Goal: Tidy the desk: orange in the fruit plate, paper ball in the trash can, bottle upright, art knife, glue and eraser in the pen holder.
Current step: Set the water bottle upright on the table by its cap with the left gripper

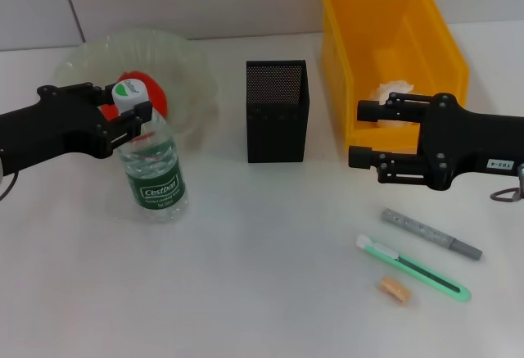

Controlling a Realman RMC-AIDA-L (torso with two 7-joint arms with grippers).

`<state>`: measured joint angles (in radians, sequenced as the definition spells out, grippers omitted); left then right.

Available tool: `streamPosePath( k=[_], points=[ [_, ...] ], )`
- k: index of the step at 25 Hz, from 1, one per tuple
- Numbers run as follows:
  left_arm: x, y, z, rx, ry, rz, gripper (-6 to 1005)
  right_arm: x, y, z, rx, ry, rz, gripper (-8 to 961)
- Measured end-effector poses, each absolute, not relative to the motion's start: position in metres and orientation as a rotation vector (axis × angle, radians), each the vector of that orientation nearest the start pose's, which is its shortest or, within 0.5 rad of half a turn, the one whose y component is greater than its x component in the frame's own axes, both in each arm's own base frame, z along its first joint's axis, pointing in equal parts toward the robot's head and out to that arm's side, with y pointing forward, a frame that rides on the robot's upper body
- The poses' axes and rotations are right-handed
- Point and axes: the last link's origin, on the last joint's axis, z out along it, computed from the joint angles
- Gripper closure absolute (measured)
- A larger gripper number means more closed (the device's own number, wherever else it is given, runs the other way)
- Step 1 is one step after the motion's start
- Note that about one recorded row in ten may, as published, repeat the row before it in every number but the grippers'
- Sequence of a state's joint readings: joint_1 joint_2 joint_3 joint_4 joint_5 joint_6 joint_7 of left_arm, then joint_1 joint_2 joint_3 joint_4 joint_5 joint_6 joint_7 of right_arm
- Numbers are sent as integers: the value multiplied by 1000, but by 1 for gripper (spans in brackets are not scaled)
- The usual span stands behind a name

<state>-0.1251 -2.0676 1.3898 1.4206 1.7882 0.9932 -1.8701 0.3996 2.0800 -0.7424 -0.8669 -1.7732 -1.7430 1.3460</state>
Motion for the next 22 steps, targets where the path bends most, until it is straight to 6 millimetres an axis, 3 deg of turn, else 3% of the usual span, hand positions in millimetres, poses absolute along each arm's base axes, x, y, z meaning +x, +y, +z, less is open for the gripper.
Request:
streamPosePath(
  k=[22],
  points=[
    [-226, 315, 30, -2396, -603, -497, 561, 242, 312, 46, -2669, 331, 901, 256]
  ],
)
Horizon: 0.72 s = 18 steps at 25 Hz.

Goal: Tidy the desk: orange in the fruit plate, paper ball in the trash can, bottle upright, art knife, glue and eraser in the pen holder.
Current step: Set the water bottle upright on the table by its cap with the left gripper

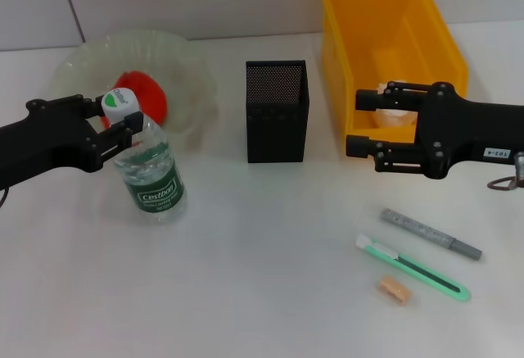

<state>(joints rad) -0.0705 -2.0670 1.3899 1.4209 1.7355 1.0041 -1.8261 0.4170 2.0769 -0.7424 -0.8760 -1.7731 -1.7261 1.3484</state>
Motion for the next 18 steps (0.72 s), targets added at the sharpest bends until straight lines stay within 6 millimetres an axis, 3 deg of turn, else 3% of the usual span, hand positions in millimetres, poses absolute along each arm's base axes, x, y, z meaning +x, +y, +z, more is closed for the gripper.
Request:
streamPosePath(
  k=[18],
  points=[
    [-224, 312, 33, -2397, -576, -524, 560, 242, 314, 46, -2663, 336, 897, 256]
  ],
)
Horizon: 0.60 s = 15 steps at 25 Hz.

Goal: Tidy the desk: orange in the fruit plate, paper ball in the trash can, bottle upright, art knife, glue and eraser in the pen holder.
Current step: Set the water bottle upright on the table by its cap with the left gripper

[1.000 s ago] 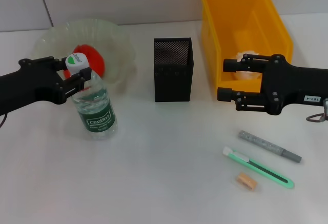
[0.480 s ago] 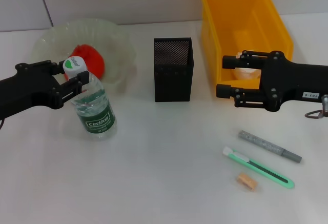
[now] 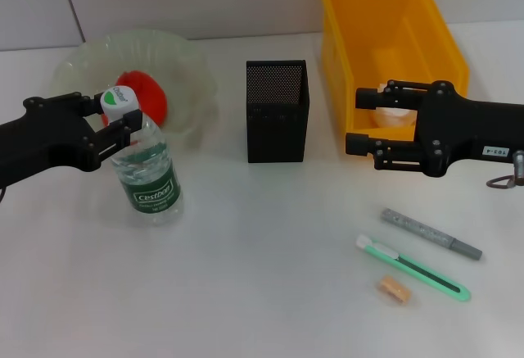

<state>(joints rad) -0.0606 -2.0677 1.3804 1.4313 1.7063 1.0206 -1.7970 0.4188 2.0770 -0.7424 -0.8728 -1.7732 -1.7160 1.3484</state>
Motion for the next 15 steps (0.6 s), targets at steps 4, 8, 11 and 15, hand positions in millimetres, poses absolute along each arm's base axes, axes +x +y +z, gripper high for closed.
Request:
streamPosePath(
  k=[4, 8, 11, 15],
  points=[
    [-225, 312, 33, -2397, -572, -521, 560, 242, 314, 46, -2663, 336, 897, 255],
    [-226, 313, 33, -2395, -562, -515, 561, 242, 314, 46, -2663, 336, 897, 255],
    [-226, 313, 33, -2394, -556, -513, 561, 242, 314, 46, -2663, 336, 896, 255],
    [-228, 313, 31, -2395, -556, -509, 561, 242, 314, 46, -2663, 336, 897, 255]
  ],
)
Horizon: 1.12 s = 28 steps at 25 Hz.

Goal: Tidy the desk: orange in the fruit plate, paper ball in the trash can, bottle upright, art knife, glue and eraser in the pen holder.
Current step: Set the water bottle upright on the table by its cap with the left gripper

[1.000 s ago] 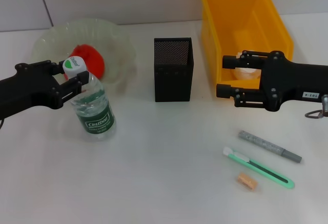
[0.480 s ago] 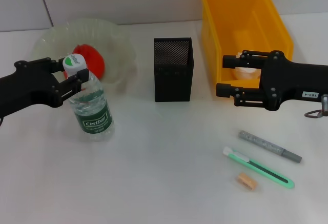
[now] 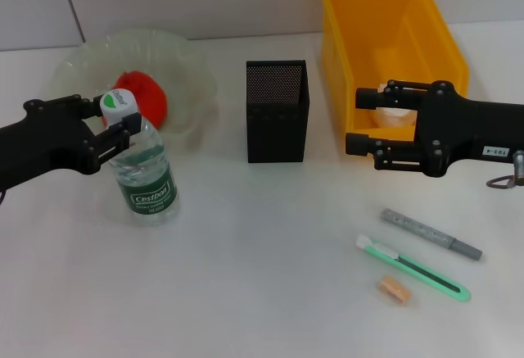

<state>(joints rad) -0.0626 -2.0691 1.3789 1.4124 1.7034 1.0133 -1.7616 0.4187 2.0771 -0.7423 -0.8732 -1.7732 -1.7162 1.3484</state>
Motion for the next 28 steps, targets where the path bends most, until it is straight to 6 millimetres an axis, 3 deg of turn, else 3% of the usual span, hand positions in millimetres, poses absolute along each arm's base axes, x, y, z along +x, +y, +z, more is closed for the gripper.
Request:
streamPosePath(
  k=[20, 25, 28],
  points=[
    [-239, 318, 38, -2351, -603, -590, 561, 241, 315, 46, -2665, 338, 899, 257],
    [-237, 318, 38, -2352, -601, -597, 530, 241, 315, 47, -2664, 337, 897, 257],
    [-237, 318, 37, -2357, -598, -598, 397, 240, 315, 47, -2663, 335, 895, 256]
  ],
)
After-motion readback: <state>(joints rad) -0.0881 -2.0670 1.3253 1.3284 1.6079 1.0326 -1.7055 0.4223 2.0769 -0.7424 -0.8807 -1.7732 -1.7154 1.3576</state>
